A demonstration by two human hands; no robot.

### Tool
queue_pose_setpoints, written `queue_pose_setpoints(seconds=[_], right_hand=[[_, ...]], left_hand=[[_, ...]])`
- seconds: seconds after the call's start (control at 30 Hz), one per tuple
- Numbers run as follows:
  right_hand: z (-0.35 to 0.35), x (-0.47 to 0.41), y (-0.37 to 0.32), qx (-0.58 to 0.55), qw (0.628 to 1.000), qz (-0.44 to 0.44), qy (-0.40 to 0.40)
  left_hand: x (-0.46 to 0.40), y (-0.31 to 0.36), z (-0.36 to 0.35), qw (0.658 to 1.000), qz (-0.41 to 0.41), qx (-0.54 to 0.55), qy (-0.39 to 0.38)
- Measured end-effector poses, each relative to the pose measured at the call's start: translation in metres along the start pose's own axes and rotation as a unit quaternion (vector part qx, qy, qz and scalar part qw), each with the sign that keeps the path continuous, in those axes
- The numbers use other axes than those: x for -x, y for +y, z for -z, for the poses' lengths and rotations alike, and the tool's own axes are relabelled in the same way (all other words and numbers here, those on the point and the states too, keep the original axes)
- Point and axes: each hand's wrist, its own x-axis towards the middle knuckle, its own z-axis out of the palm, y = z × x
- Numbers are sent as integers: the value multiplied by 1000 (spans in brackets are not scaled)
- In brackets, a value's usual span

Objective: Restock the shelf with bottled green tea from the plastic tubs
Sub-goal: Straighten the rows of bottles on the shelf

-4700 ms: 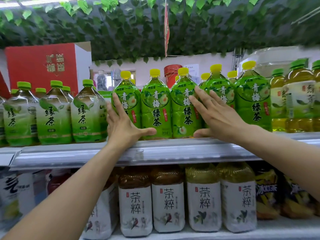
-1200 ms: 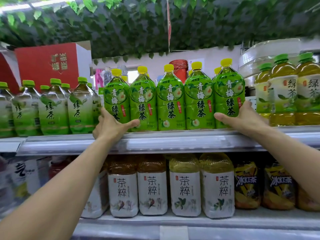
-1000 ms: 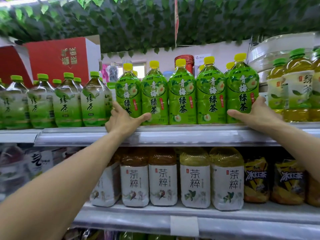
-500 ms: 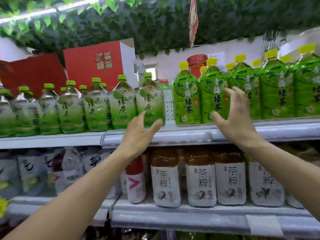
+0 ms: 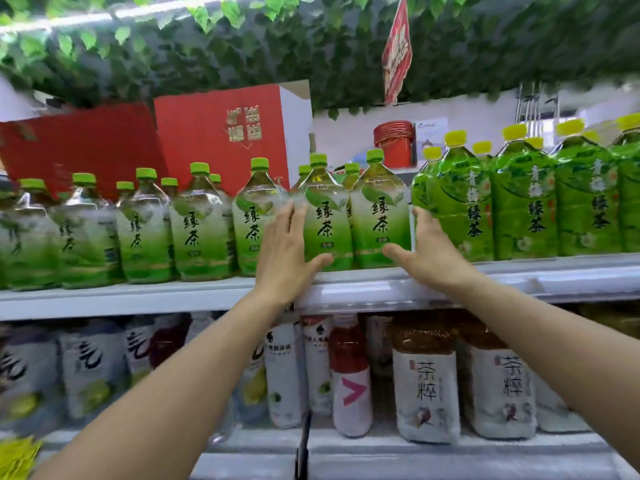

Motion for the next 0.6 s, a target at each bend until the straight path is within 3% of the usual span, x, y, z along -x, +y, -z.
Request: queue_pose_setpoints(seconds=[0.2, 0.4, 0.6], right_hand=[[-6, -26, -2, -53, 996, -67, -41], [-11, -39, 9, -64, 995, -63, -53], [-15, -39, 8, -34, 996, -64, -49]], left_hand=[[-17, -10, -12, 991, -22, -133, -29], [-16, -18, -26, 1000, -22, -6, 11], [-13, -24, -30, 998, -36, 34, 44]])
